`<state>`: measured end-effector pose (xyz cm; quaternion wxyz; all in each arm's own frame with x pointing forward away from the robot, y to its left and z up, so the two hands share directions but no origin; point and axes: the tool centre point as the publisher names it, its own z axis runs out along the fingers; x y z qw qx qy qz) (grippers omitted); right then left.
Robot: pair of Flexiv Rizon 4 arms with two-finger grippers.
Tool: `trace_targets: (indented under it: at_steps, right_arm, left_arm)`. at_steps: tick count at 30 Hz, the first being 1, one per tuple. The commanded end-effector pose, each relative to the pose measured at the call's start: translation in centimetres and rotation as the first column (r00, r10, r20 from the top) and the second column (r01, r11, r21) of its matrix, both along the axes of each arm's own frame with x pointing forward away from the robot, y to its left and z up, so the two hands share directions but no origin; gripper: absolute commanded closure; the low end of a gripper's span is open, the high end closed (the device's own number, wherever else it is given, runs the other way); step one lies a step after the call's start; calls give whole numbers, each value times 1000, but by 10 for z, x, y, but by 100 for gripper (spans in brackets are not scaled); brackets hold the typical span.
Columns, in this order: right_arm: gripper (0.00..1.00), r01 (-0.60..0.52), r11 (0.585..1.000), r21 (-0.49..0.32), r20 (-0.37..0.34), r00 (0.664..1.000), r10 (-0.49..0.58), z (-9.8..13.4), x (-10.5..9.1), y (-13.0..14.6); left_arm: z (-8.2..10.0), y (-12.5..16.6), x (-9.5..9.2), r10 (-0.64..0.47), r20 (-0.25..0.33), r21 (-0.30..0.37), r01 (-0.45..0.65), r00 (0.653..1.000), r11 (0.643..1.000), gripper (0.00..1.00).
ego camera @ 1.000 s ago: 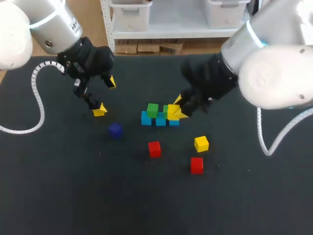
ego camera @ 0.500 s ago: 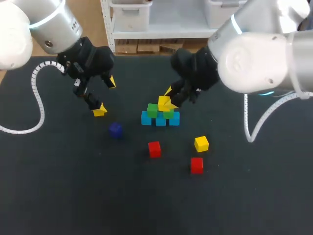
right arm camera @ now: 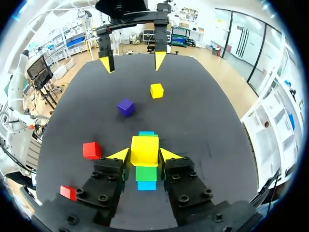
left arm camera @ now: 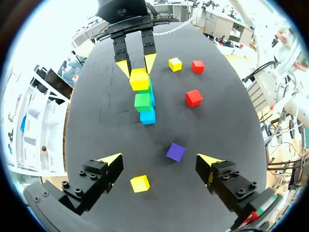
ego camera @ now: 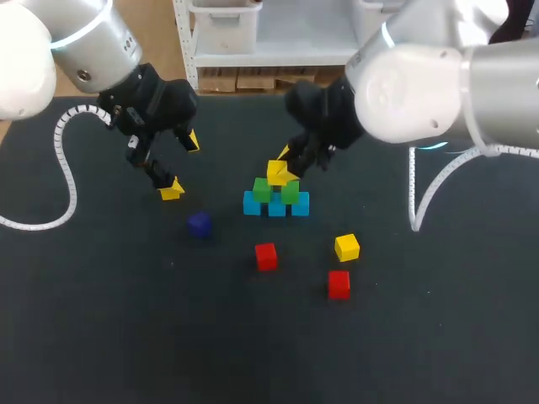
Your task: Place the blue cubes, place green cubes on the blue cubes, place the yellow cubes on the green cubes, then place the red cubes on the yellow cubes, and place purple cube on the red cubes.
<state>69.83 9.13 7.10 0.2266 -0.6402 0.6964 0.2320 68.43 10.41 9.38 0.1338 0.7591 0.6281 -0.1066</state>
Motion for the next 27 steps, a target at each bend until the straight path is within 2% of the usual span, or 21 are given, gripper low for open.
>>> trace_targets:
  at_steps: [1, 27]
  right_arm:
    - [100, -1, 1000, 3, -5, 1000, 1, -2, 2, -1]
    - [100, -2, 1000, -4, -25, 1000, 2, -9, 3, 2]
  left_arm:
    - [-1, 1, -1, -2, 3, -3, 2, 1000, 1000, 0]
    - [-1, 1, -1, -2, 3, -3, 2, 1000, 1000, 0]
